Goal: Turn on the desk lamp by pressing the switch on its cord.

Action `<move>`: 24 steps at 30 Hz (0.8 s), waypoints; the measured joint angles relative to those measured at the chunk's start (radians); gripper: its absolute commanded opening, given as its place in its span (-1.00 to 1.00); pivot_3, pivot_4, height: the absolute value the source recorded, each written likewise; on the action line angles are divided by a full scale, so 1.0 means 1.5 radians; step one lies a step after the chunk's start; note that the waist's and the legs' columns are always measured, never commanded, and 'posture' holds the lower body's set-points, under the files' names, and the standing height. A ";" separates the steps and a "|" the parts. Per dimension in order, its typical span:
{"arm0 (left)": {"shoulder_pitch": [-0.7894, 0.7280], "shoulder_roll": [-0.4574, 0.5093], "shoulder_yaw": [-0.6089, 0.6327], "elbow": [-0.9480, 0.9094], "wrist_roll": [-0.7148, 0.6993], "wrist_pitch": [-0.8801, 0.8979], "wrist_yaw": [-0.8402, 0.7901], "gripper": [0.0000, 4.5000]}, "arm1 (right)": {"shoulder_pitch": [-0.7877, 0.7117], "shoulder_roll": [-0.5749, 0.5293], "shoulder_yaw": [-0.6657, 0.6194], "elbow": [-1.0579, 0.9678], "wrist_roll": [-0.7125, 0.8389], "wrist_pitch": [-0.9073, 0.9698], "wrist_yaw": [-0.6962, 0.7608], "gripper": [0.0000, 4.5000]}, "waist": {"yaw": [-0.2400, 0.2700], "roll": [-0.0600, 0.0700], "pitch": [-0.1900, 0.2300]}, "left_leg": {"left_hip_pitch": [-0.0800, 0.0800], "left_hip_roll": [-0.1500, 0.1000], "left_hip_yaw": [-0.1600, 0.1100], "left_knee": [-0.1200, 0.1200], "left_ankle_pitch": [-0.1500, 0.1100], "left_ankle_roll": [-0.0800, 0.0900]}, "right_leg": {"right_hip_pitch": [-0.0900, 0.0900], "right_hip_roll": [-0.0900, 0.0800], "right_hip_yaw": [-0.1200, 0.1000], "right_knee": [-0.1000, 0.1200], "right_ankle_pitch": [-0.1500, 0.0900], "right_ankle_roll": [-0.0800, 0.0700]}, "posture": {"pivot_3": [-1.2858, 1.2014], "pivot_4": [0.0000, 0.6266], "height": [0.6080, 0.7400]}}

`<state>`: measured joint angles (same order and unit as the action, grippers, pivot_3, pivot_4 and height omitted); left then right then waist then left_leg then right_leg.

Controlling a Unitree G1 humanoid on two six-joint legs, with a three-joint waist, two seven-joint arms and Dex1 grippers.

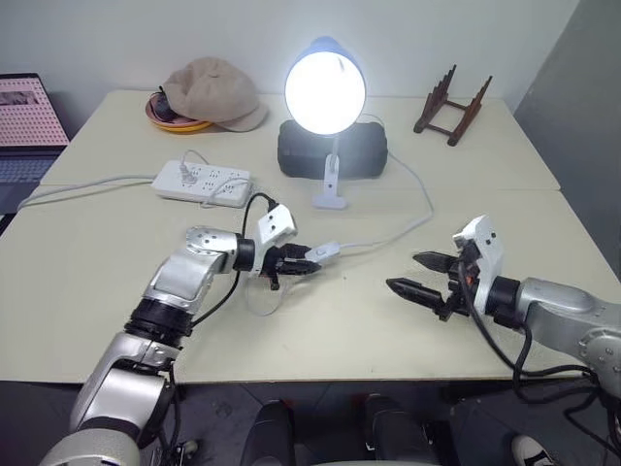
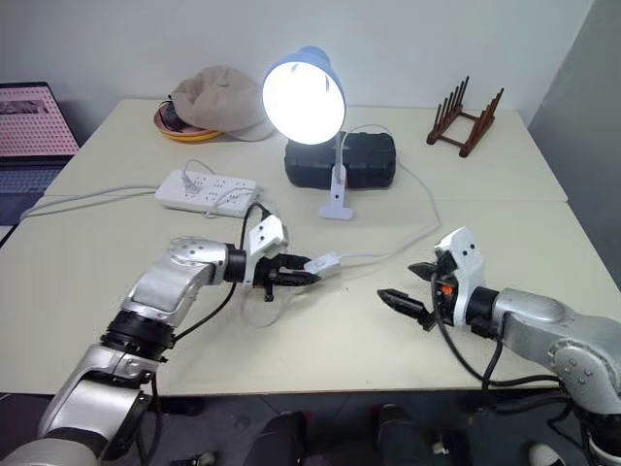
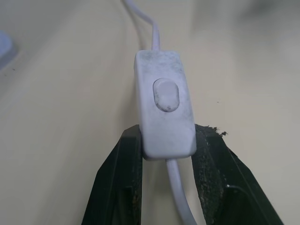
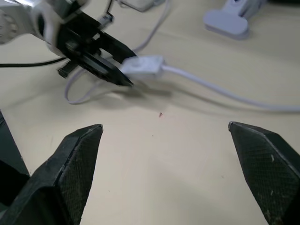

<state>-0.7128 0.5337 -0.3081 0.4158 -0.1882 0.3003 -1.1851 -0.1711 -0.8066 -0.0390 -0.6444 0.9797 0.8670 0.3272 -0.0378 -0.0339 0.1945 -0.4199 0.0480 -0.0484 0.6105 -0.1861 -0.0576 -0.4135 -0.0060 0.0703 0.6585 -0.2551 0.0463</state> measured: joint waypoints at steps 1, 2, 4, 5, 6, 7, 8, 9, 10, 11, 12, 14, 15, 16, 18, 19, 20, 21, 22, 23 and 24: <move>-0.006 -0.004 -0.002 0.016 0.006 -0.007 -0.004 -0.49 | 0.003 0.000 0.007 -0.007 -0.014 -0.008 0.004 0.95 | 0.000 0.000 0.000 | 0.000 0.000 0.000 0.000 0.000 0.000 | 0.000 0.000 0.000 0.000 0.000 0.000 | 0.03 -0.52 1.00; -0.017 -0.013 -0.005 0.045 0.015 -0.021 -0.010 -0.49 | 0.013 0.005 0.018 -0.017 -0.040 -0.023 0.012 0.95 | 0.000 0.000 0.000 | 0.000 0.000 0.000 0.000 0.000 0.000 | 0.000 0.000 0.000 0.000 0.000 0.000 | 0.03 -0.52 1.00; -0.038 -0.029 -0.009 0.093 0.032 -0.049 -0.023 -0.34 | 0.031 0.026 0.033 -0.020 -0.076 -0.052 0.022 0.98 | 0.003 0.000 0.000 | -0.001 0.000 0.000 0.000 0.000 0.000 | 0.000 0.000 0.000 0.000 0.000 0.000 | 0.03 -0.52 1.00; -0.049 -0.036 -0.011 0.119 0.039 -0.064 -0.033 -0.19 | 0.037 0.037 0.044 -0.019 -0.097 -0.065 0.028 1.00 | 0.003 0.000 0.000 | -0.001 0.000 0.000 0.000 0.000 0.000 | 0.000 0.000 0.000 0.000 0.000 0.000 | 0.03 -0.52 1.00; -0.051 -0.036 -0.011 0.125 0.041 -0.069 -0.035 -0.13 | 0.038 0.041 0.045 -0.019 -0.103 -0.068 0.029 1.00 | 0.003 0.000 0.000 | -0.001 0.000 0.000 0.000 0.000 0.000 | 0.000 0.000 0.000 0.000 0.000 0.000 | 0.03 -0.52 1.00; -0.055 -0.038 -0.011 0.133 0.045 -0.080 -0.040 -0.02 | 0.042 0.045 0.048 -0.018 -0.116 -0.074 0.030 1.00 | 0.003 0.000 0.000 | -0.001 0.000 0.000 0.000 0.000 0.000 | 0.000 0.000 0.000 0.000 0.001 0.001 | 0.03 -0.52 1.00; -0.058 -0.038 -0.009 0.140 0.048 -0.088 -0.047 0.07 | 0.043 0.047 0.048 -0.016 -0.126 -0.079 0.032 1.00 | 0.003 0.000 0.000 | -0.001 0.000 0.000 0.000 0.000 0.000 | 0.000 0.000 0.000 0.000 0.002 0.003 | 0.03 -0.52 1.00; -0.059 -0.037 -0.006 0.142 0.048 -0.087 -0.052 0.12 | 0.044 0.048 0.047 -0.015 -0.135 -0.085 0.037 1.00 | 0.003 0.000 0.000 | -0.001 0.000 0.000 0.000 0.000 0.000 | 0.000 0.000 0.000 0.000 0.002 0.003 | 0.03 -0.52 1.00; -0.058 -0.035 -0.001 0.141 0.046 -0.082 -0.062 0.22 | 0.046 0.049 0.047 -0.010 -0.143 -0.091 0.045 1.00 | 0.003 0.000 0.000 | -0.001 0.000 0.000 0.000 0.000 0.000 | 0.000 0.000 0.000 0.000 0.002 0.003 | 0.03 -0.52 1.00; -0.057 -0.028 0.001 0.132 0.040 -0.070 -0.070 0.31 | 0.049 0.048 0.046 -0.009 -0.146 -0.094 0.052 1.00 | 0.003 0.000 0.000 | -0.001 0.000 0.000 0.000 0.000 0.000 | -0.001 0.000 0.000 0.001 0.002 0.003 | 0.03 -0.52 1.00; -0.054 -0.012 0.012 0.112 0.029 -0.049 -0.081 0.41 | 0.052 0.048 0.045 -0.004 -0.150 -0.098 0.064 1.00 | 0.001 0.000 0.000 | -0.001 0.000 0.000 0.000 0.000 0.000 | -0.001 0.000 0.000 0.001 0.002 0.003 | 0.03 -0.52 1.00; -0.035 0.043 0.050 0.034 -0.010 0.013 -0.105 0.58 | 0.055 0.037 0.039 0.014 -0.164 -0.110 0.101 1.00 | -0.004 0.000 0.000 | -0.002 0.000 0.000 0.000 0.000 0.000 | -0.002 0.000 0.000 0.002 0.002 0.003 | 0.03 -0.52 1.00; -0.026 0.074 0.075 -0.005 -0.029 0.044 -0.112 0.69 | 0.056 0.026 0.036 0.026 -0.170 -0.114 0.119 1.00 | -0.006 0.000 0.000 | -0.001 0.000 0.000 0.000 0.000 0.000 | -0.002 0.000 0.000 0.002 0.002 0.003 | 0.03 -0.52 1.00; -0.015 0.101 0.095 -0.039 -0.043 0.071 -0.115 0.83 | 0.056 0.020 0.033 0.037 -0.172 -0.118 0.135 1.00 | -0.008 0.000 0.000 | -0.001 0.000 -0.001 0.000 0.000 0.000 | -0.002 0.000 0.000 0.003 0.002 0.003 | 0.03 -0.52 1.00; 0.011 0.147 0.132 -0.103 -0.069 0.117 -0.120 0.98 | 0.050 0.010 0.028 0.057 -0.175 -0.123 0.167 1.00 | -0.009 0.000 0.000 | -0.001 0.000 0.000 0.000 0.000 0.000 | -0.002 0.000 0.000 0.003 0.002 0.003 | 0.03 -0.52 1.00; 0.045 0.183 0.160 -0.158 -0.089 0.154 -0.119 0.99 | 0.041 -0.003 0.025 0.072 -0.179 -0.130 0.200 1.00 | -0.010 0.000 0.000 | 0.000 0.000 0.000 0.000 0.000 0.000 | -0.002 0.000 0.000 0.003 0.001 0.003 | 0.03 -0.52 1.00; 0.071 0.210 0.176 -0.193 -0.103 0.178 -0.120 0.99 | 0.040 -0.019 0.018 0.081 -0.180 -0.136 0.223 1.00 | -0.011 0.000 0.001 | 0.000 0.000 0.000 0.000 0.000 0.000 | -0.002 0.000 0.000 0.002 0.001 0.002 | 0.03 -0.52 1.00; 0.093 0.230 0.197 -0.217 -0.114 0.202 -0.117 0.99 | 0.037 -0.033 0.010 0.094 -0.185 -0.141 0.246 1.00 | -0.011 0.000 0.001 | 0.000 0.000 0.000 0.000 0.000 0.000 | -0.001 0.000 0.000 0.003 0.000 0.000 | 0.03 -0.52 1.00; 0.118 0.253 0.224 -0.251 -0.132 0.233 -0.108 0.99 | 0.034 -0.050 0.005 0.108 -0.189 -0.146 0.275 1.00 | -0.011 0.000 0.001 | 0.000 0.000 0.000 0.000 0.000 0.000 | -0.001 0.000 0.000 0.003 0.000 -0.001 | 0.03 -0.52 1.00; 0.133 0.268 0.246 -0.275 -0.143 0.257 -0.099 0.99 | 0.033 -0.065 -0.002 0.120 -0.193 -0.149 0.298 1.00 | -0.010 0.000 0.001 | 0.000 0.000 0.000 0.000 0.000 0.000 | -0.001 0.000 0.000 0.003 0.000 -0.001 | 0.03 -0.52 1.00; 0.142 0.275 0.262 -0.292 -0.151 0.266 -0.090 0.99 | 0.032 -0.073 -0.006 0.126 -0.194 -0.150 0.313 1.00 | -0.008 0.000 0.001 | 0.000 0.000 0.000 0.000 0.000 0.000 | -0.001 0.000 -0.001 0.003 0.000 -0.001 | 0.03 -0.52 1.00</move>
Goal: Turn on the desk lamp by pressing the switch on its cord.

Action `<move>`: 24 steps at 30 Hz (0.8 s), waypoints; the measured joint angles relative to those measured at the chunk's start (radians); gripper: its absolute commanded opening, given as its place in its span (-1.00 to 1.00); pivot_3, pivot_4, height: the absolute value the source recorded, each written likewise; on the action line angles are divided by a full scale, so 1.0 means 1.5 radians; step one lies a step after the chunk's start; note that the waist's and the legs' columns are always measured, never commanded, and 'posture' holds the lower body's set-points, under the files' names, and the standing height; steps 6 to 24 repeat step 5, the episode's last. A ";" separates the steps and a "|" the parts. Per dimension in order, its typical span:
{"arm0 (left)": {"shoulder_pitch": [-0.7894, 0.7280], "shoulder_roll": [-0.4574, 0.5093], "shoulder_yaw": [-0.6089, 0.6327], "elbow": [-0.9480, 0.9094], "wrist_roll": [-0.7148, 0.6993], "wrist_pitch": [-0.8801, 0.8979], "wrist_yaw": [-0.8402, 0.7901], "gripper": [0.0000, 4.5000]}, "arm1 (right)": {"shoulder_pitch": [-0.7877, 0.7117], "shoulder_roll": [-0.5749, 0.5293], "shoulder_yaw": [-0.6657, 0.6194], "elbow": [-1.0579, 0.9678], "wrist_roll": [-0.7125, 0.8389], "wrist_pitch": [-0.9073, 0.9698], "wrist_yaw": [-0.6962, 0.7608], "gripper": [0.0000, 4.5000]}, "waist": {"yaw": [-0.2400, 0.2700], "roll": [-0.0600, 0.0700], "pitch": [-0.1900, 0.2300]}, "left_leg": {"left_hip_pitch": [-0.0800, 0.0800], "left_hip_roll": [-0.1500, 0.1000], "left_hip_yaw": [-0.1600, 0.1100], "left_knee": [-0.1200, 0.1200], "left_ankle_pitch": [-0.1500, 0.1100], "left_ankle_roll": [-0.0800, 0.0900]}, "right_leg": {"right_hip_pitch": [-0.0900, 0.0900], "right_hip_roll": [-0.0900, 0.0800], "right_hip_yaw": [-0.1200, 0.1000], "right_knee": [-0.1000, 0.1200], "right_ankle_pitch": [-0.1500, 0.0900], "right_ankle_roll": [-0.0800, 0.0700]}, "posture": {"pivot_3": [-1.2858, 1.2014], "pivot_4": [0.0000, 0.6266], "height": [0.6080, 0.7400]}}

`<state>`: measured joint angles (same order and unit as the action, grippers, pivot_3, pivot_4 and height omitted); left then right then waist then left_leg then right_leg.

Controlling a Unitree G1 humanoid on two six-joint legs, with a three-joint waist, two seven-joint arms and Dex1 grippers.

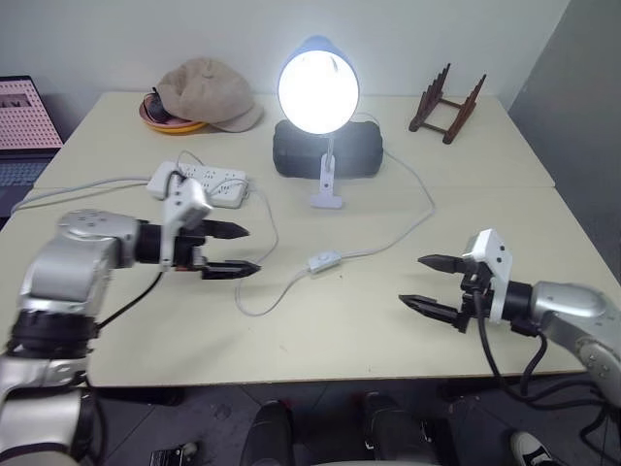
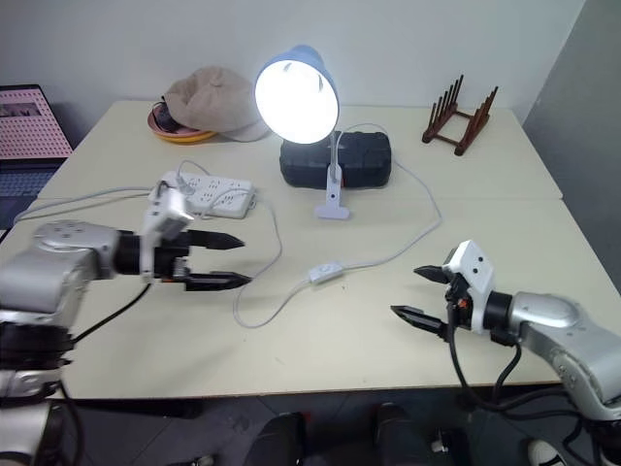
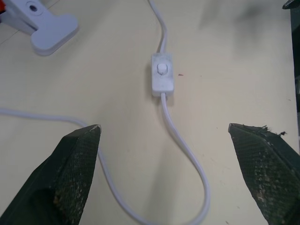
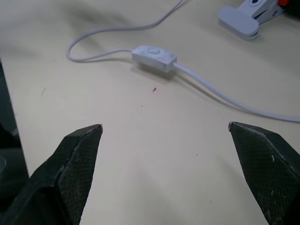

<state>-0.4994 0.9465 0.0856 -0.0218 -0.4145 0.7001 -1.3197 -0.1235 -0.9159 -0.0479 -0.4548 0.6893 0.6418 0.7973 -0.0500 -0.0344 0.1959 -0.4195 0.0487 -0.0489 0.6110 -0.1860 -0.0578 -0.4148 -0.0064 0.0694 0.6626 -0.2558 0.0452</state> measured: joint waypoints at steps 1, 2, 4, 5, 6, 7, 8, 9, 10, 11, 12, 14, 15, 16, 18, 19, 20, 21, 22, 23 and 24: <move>0.012 0.008 0.017 -0.020 -0.005 0.007 0.010 0.99 | -0.004 -0.009 -0.003 0.007 0.000 0.000 0.015 1.00 | 0.001 0.000 0.000 | 0.000 0.000 0.000 0.000 0.000 0.000 | 0.000 0.000 0.000 0.000 0.000 0.000 | 0.03 -0.52 1.00; 0.040 0.021 0.043 -0.049 -0.014 0.015 0.023 0.99 | -0.015 -0.021 -0.010 0.023 0.000 0.002 0.036 1.00 | 0.001 0.000 0.000 | 0.001 0.000 0.001 0.000 0.000 0.000 | 0.001 0.000 0.000 0.000 0.000 0.000 | 0.03 -0.52 1.00; 0.072 0.028 0.065 -0.080 -0.024 0.023 0.035 0.99 | -0.037 -0.030 -0.020 0.045 0.003 0.011 0.061 1.00 | 0.002 0.000 0.000 | 0.002 0.000 0.001 0.000 0.000 0.000 | 0.001 0.000 0.000 0.000 0.000 0.000 | 0.03 -0.52 1.00; 0.083 0.028 0.068 -0.091 -0.027 0.023 0.042 0.99 | -0.043 -0.035 -0.024 0.053 0.004 0.015 0.073 1.00 | 0.002 0.000 0.000 | 0.001 0.000 0.001 0.000 0.000 0.000 | 0.001 0.000 0.000 0.000 0.000 0.000 | 0.03 -0.52 1.00; 0.083 0.028 0.068 -0.091 -0.027 0.023 0.042 0.99 | -0.043 -0.035 -0.024 0.053 0.004 0.015 0.073 1.00 | 0.002 0.000 0.000 | 0.001 0.000 0.001 0.000 0.000 0.000 | 0.001 0.000 0.000 0.000 0.000 0.000 | 0.03 -0.52 1.00; 0.083 0.028 0.068 -0.091 -0.027 0.023 0.042 0.99 | -0.043 -0.035 -0.024 0.053 0.004 0.015 0.073 1.00 | 0.002 0.000 0.000 | 0.001 0.000 0.001 0.000 0.000 0.000 | 0.001 0.000 0.000 0.000 0.000 0.000 | 0.03 -0.52 1.00; 0.083 0.028 0.068 -0.091 -0.027 0.023 0.042 0.99 | -0.043 -0.035 -0.024 0.053 0.004 0.015 0.073 1.00 | 0.002 0.000 0.000 | 0.001 0.000 0.001 0.000 0.000 0.000 | 0.001 0.000 0.000 0.000 0.000 0.000 | 0.03 -0.52 1.00; 0.083 0.028 0.068 -0.091 -0.027 0.023 0.042 0.99 | -0.043 -0.035 -0.024 0.053 0.004 0.015 0.073 1.00 | 0.002 0.000 0.000 | 0.001 0.000 0.001 0.000 0.000 0.000 | 0.001 0.000 0.000 0.000 0.000 0.000 | 0.03 -0.52 1.00; 0.083 0.028 0.068 -0.091 -0.027 0.023 0.042 0.99 | -0.043 -0.035 -0.024 0.053 0.004 0.015 0.073 1.00 | 0.002 0.000 0.000 | 0.001 0.000 0.001 0.000 0.000 0.000 | 0.001 0.000 0.000 0.000 0.000 0.000 | 0.03 -0.52 1.00; 0.083 0.028 0.068 -0.091 -0.027 0.023 0.042 0.99 | -0.043 -0.035 -0.024 0.053 0.004 0.015 0.073 1.00 | 0.002 0.000 0.000 | 0.001 0.000 0.001 0.000 0.000 0.000 | 0.001 0.000 0.000 0.000 0.000 0.000 | 0.03 -0.52 1.00; 0.083 0.028 0.068 -0.091 -0.027 0.023 0.042 0.99 | -0.043 -0.035 -0.024 0.053 0.004 0.015 0.073 1.00 | 0.002 0.000 0.000 | 0.001 0.000 0.001 0.000 0.000 0.000 | 0.001 0.000 0.000 0.000 0.000 0.000 | 0.03 -0.52 1.00; 0.083 0.028 0.068 -0.091 -0.027 0.023 0.042 0.99 | -0.043 -0.035 -0.024 0.053 0.004 0.015 0.073 1.00 | 0.002 0.000 0.000 | 0.001 0.000 0.001 0.000 0.000 0.000 | 0.001 0.000 0.000 0.000 0.000 0.000 | 0.03 -0.52 1.00; 0.083 0.028 0.068 -0.091 -0.027 0.023 0.042 0.99 | -0.043 -0.035 -0.024 0.053 0.004 0.015 0.073 1.00 | 0.002 0.000 0.000 | 0.001 0.000 0.001 0.000 0.000 0.000 | 0.001 0.000 0.000 0.000 0.000 0.000 | 0.03 -0.52 1.00; 0.083 0.028 0.068 -0.091 -0.027 0.023 0.042 0.99 | -0.043 -0.035 -0.024 0.053 0.004 0.015 0.073 1.00 | 0.002 0.000 0.000 | 0.001 0.000 0.001 0.000 0.000 0.000 | 0.001 0.000 0.000 0.000 0.000 0.000 | 0.03 -0.52 1.00; 0.083 0.028 0.068 -0.091 -0.027 0.023 0.042 0.99 | -0.043 -0.035 -0.024 0.053 0.004 0.015 0.073 1.00 | 0.002 0.000 0.000 | 0.001 0.000 0.001 0.000 0.000 0.000 | 0.001 0.000 0.000 0.000 0.000 0.000 | 0.03 -0.52 1.00; 0.083 0.028 0.068 -0.091 -0.027 0.023 0.042 0.99 | -0.043 -0.035 -0.024 0.053 0.004 0.015 0.073 1.00 | 0.002 0.000 0.000 | 0.001 0.000 0.001 0.000 0.000 0.000 | 0.001 0.000 0.000 0.000 0.000 0.000 | 0.03 -0.52 1.00; 0.083 0.028 0.068 -0.091 -0.027 0.023 0.042 0.99 | -0.043 -0.035 -0.024 0.053 0.004 0.015 0.073 1.00 | 0.002 0.000 0.000 | 0.001 0.000 0.001 0.000 0.000 0.000 | 0.001 0.000 0.000 0.000 0.000 0.000 | 0.03 -0.52 1.00; 0.083 0.028 0.068 -0.091 -0.027 0.023 0.042 0.99 | -0.043 -0.035 -0.024 0.053 0.004 0.015 0.073 1.00 | 0.002 0.000 0.000 | 0.001 0.000 0.001 0.000 0.000 0.000 | 0.001 0.000 0.000 0.000 0.000 0.000 | 0.03 -0.52 1.00; 0.083 0.028 0.068 -0.091 -0.027 0.023 0.042 0.99 | -0.043 -0.035 -0.024 0.053 0.004 0.015 0.073 1.00 | 0.002 0.000 0.000 | 0.001 0.000 0.001 0.000 0.000 0.000 | 0.001 0.000 0.000 0.000 0.000 0.000 | 0.03 -0.52 1.00; 0.083 0.028 0.068 -0.091 -0.027 0.023 0.042 0.99 | -0.043 -0.035 -0.024 0.053 0.004 0.015 0.073 1.00 | 0.002 0.000 0.000 | 0.001 0.000 0.001 0.000 0.000 0.000 | 0.001 0.000 0.000 0.000 0.000 0.000 | 0.03 -0.52 1.00; 0.083 0.028 0.068 -0.091 -0.027 0.023 0.042 0.99 | -0.043 -0.035 -0.024 0.053 0.004 0.015 0.073 1.00 | 0.002 0.000 0.000 | 0.001 0.000 0.001 0.000 0.000 0.000 | 0.001 0.000 0.000 0.000 0.000 0.000 | 0.03 -0.52 1.00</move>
